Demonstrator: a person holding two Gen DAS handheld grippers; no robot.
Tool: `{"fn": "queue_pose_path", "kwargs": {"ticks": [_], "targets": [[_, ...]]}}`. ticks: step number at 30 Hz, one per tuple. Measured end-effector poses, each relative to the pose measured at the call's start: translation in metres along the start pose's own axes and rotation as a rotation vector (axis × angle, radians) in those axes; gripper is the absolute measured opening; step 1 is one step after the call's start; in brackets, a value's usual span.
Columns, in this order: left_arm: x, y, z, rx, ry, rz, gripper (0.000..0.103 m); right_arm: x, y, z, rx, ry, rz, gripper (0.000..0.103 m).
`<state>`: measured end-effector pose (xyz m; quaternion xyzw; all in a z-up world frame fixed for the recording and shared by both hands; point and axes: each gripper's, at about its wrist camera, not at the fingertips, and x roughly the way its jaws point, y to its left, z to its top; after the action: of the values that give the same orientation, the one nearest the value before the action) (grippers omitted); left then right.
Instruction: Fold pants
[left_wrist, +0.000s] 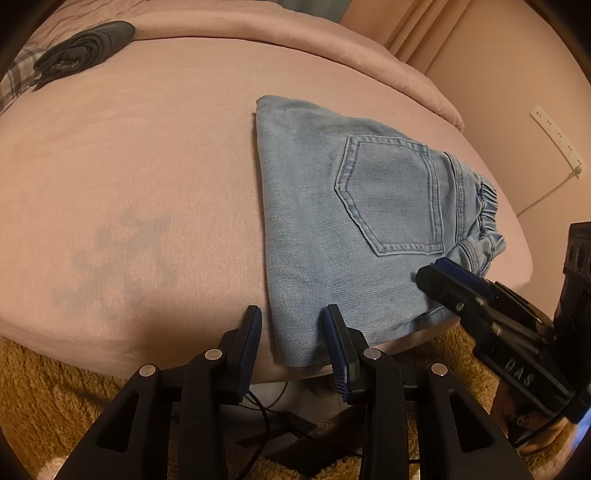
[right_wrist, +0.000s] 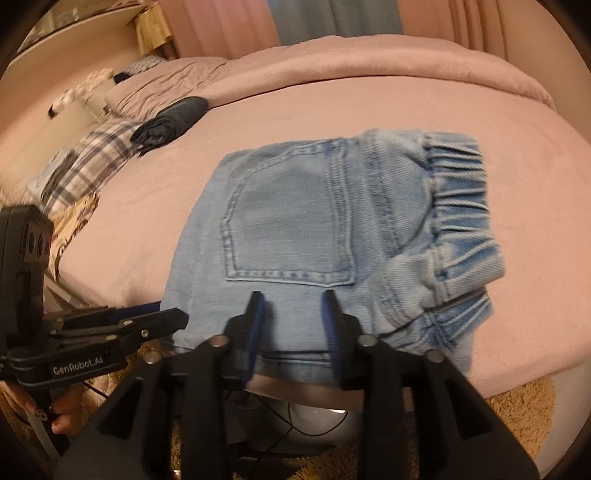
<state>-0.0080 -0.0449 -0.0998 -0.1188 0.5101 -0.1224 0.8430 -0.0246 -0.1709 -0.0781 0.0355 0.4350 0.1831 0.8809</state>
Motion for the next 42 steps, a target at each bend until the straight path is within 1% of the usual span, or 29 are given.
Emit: {"fn": "queue_pose_path", "kwargs": {"ticks": [2,4,8,9,11,15,18,19,20,21,23,25,26,28,29,30,31,32,34,38,40,42], "targets": [[0.0,-0.002,0.0,0.003,-0.001,0.005,0.036,0.001,0.007,0.0,-0.039,-0.001,-0.018,0.045],[0.0,-0.003,0.0,-0.002,-0.002,0.004,0.036,0.004,0.012,0.0,-0.06,-0.003,-0.028,0.051],[0.0,-0.001,0.001,-0.016,0.002,-0.008,0.037,0.006,0.018,0.0,-0.101,-0.005,-0.05,0.055],[-0.001,0.0,0.001,-0.022,0.002,-0.012,0.039,0.006,0.018,0.001,-0.1,-0.006,-0.051,0.055],[-0.003,0.001,0.003,-0.033,-0.001,-0.012,0.043,0.005,0.016,0.002,-0.09,-0.007,-0.045,0.055],[-0.014,0.0,0.005,-0.033,-0.016,-0.004,0.045,-0.001,0.014,0.006,-0.068,-0.008,-0.033,0.056],[-0.025,-0.005,0.008,-0.022,-0.039,-0.008,0.045,-0.01,0.014,0.006,-0.048,-0.024,-0.022,0.063],[-0.028,-0.007,0.01,-0.018,-0.047,-0.013,0.046,-0.013,0.013,0.006,-0.039,-0.027,-0.022,0.067],[-0.03,-0.008,0.011,-0.015,-0.057,-0.018,0.051,-0.016,0.012,0.006,-0.031,-0.032,-0.029,0.07],[-0.032,-0.01,0.013,-0.01,-0.068,-0.024,0.059,-0.019,0.01,0.007,-0.021,-0.042,-0.041,0.071],[-0.035,-0.011,0.016,-0.003,-0.081,-0.022,0.063,-0.026,0.005,0.008,-0.004,-0.057,-0.045,0.071],[-0.035,-0.015,0.02,0.005,-0.085,-0.012,0.063,-0.032,0.0,0.009,0.023,-0.066,-0.015,0.072],[-0.036,-0.016,0.022,0.008,-0.087,-0.009,0.064,-0.035,-0.002,0.01,0.037,-0.071,-0.007,0.078],[-0.038,-0.014,0.024,0.01,-0.093,-0.01,0.07,-0.043,-0.006,0.011,0.047,-0.096,-0.046,0.082],[-0.038,-0.014,0.025,0.011,-0.096,-0.011,0.076,-0.048,-0.007,0.012,0.043,-0.112,-0.067,0.082],[-0.039,-0.015,0.027,0.013,-0.104,-0.012,0.077,-0.053,-0.01,0.014,0.039,-0.13,-0.085,0.082],[-0.039,-0.015,0.029,0.016,-0.108,-0.011,0.077,-0.058,-0.013,0.015,0.042,-0.147,-0.097,0.085],[-0.039,-0.015,0.03,0.02,-0.109,-0.005,0.077,-0.061,-0.016,0.016,0.05,-0.156,-0.103,0.092],[-0.038,-0.015,0.033,0.022,-0.11,0.005,0.077,-0.068,-0.026,0.018,0.079,-0.18,-0.112,0.098],[-0.037,-0.01,0.037,0.015,-0.112,0.008,0.077,-0.075,-0.048,0.02,0.135,-0.187,-0.116,0.099],[-0.034,-0.005,0.039,-0.002,-0.106,0.0,0.077,-0.076,-0.058,0.02,0.161,-0.185,-0.128,0.099],[-0.031,0.005,0.039,-0.04,-0.097,-0.002,0.077,-0.078,-0.066,0.018,0.185,-0.177,-0.128,0.099]]}}
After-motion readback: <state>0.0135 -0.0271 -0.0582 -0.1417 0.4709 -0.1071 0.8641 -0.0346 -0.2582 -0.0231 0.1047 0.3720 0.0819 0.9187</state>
